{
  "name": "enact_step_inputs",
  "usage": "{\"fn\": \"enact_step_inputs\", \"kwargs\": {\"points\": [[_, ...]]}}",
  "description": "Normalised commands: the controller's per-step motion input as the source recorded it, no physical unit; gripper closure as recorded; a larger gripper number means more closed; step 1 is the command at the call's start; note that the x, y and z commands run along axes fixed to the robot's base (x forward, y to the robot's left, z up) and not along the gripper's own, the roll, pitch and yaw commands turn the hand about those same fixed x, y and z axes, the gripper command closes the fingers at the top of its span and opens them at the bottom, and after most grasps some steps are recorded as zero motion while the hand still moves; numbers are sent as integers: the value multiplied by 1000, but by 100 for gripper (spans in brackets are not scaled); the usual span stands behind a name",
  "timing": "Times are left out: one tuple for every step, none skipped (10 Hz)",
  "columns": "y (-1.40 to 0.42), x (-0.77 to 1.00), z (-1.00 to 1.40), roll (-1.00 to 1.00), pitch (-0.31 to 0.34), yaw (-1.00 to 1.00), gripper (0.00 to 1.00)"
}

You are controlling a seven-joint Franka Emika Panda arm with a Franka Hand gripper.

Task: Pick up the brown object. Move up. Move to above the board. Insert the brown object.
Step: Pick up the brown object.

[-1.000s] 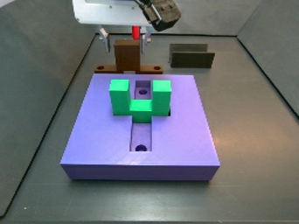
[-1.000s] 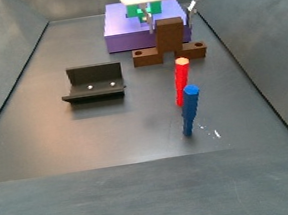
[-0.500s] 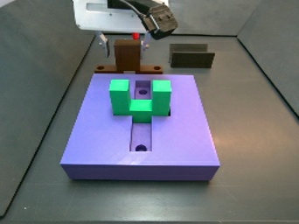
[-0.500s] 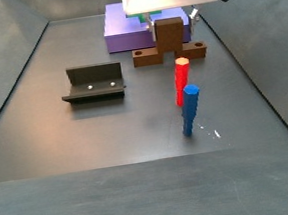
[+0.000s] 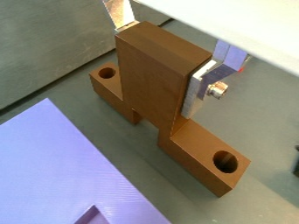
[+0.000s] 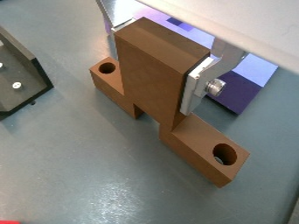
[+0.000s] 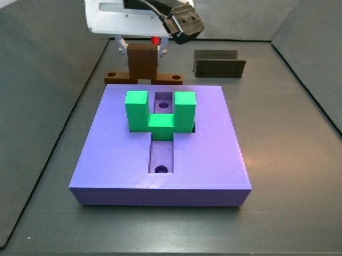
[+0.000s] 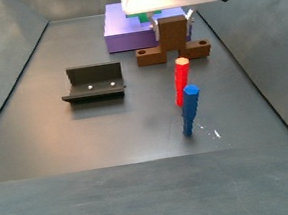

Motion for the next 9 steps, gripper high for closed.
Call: {"fn": "enact_step_inputs", "kwargs": {"points": [[0, 0, 0, 0, 0, 0, 100], [0, 0, 0, 0, 0, 0, 100], [0, 0, 0, 0, 0, 0, 100], [0, 0, 0, 0, 0, 0, 100], [0, 0, 0, 0, 0, 0, 100], [0, 0, 0, 0, 0, 0, 100], [0, 0, 0, 0, 0, 0, 100], [0, 0, 0, 0, 0, 0, 100], [0, 0, 0, 0, 0, 0, 100]]}}
